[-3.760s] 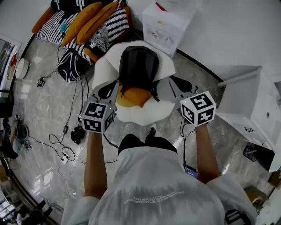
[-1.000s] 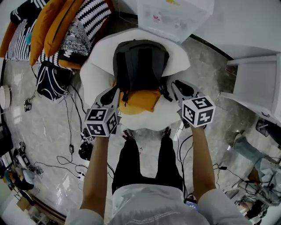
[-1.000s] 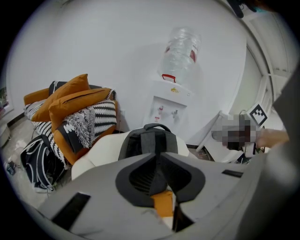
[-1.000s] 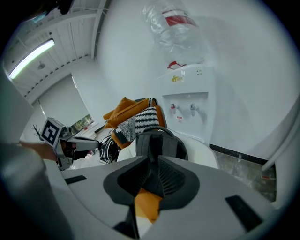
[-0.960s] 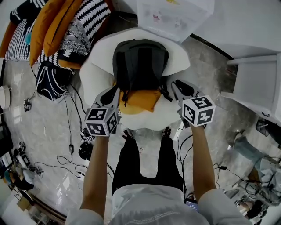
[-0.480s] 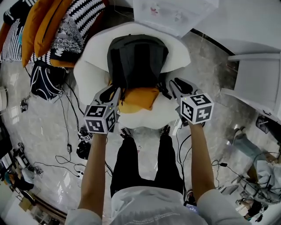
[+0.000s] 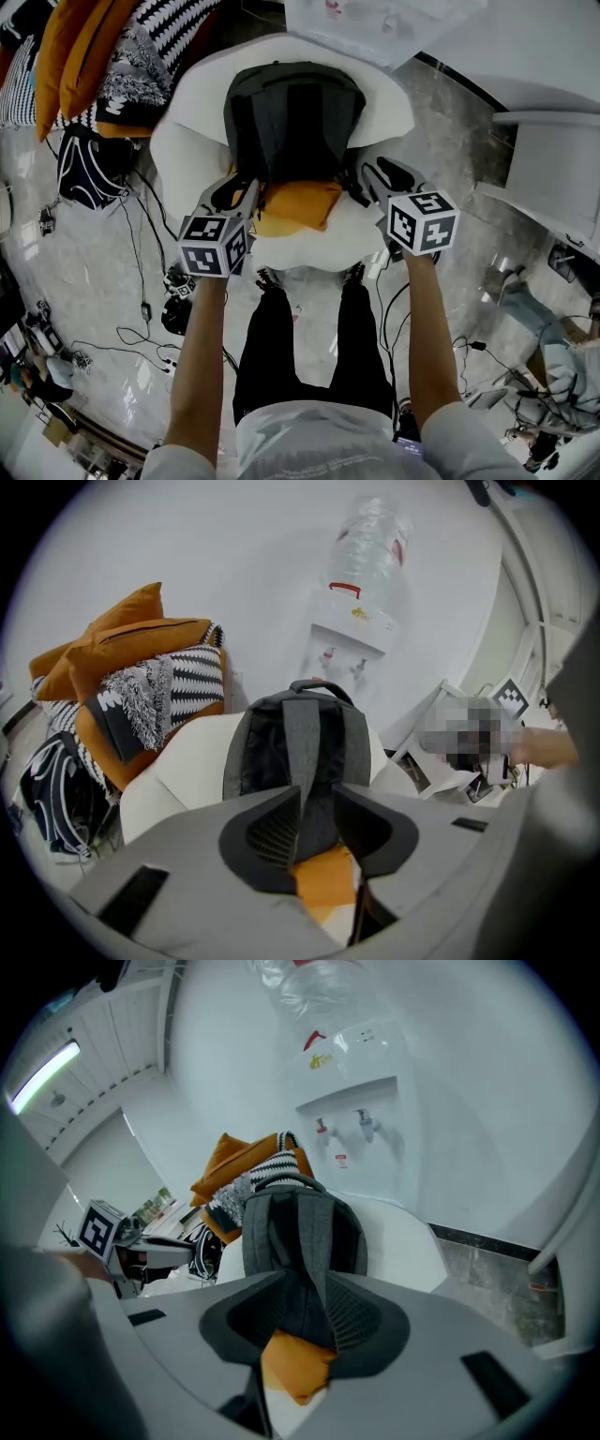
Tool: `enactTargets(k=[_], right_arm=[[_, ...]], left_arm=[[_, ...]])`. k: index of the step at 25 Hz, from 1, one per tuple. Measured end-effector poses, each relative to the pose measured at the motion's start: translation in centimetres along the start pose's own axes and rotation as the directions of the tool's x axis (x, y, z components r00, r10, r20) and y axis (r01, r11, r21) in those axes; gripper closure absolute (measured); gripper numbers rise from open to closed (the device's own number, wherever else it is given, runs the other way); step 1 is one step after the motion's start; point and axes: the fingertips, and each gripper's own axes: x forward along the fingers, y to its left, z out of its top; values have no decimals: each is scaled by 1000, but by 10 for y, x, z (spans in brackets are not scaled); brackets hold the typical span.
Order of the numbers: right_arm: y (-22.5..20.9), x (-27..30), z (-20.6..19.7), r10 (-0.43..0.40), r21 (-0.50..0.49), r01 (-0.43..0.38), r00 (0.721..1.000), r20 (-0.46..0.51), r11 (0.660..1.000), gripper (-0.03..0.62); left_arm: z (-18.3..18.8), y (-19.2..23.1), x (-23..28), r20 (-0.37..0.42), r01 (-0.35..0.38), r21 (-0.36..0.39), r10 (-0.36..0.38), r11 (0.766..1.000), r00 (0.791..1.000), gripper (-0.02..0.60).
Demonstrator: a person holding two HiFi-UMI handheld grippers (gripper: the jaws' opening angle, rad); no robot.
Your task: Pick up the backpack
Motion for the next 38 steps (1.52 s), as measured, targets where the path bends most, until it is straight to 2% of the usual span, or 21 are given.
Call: enactTargets(k=[11,13,21,27,31,38], right_arm=[[-7,41,-21,26,-6,-26,999,-37,1000,485],[-8,50,-28,35,-9,-36,998,-55,999,464],[-15,72,-45,52,-10,-52,996,-73,999,451],[-21,92,-57,53,-14,-55,995,-87,998,440],[-23,104,-65,58,-22,-60,993,-98,998,433],[-23,129,-73,70,-31,-73,992,-101,997,398]], left_arm=[[-27,12,36,-36,-1,-3,1,1000,999,437],[-34,13,44,-49,4,-12,-5,1000,999,433],[-47,16,70,-68,21,-12,-22,1000,997,408],[-61,23,86,-87,25,0,-25,1000,996,394],[-69,28,97,-98,24,39,-20,999,995,365],[-72,34,114,-75,35,28,-33,999,997,356]])
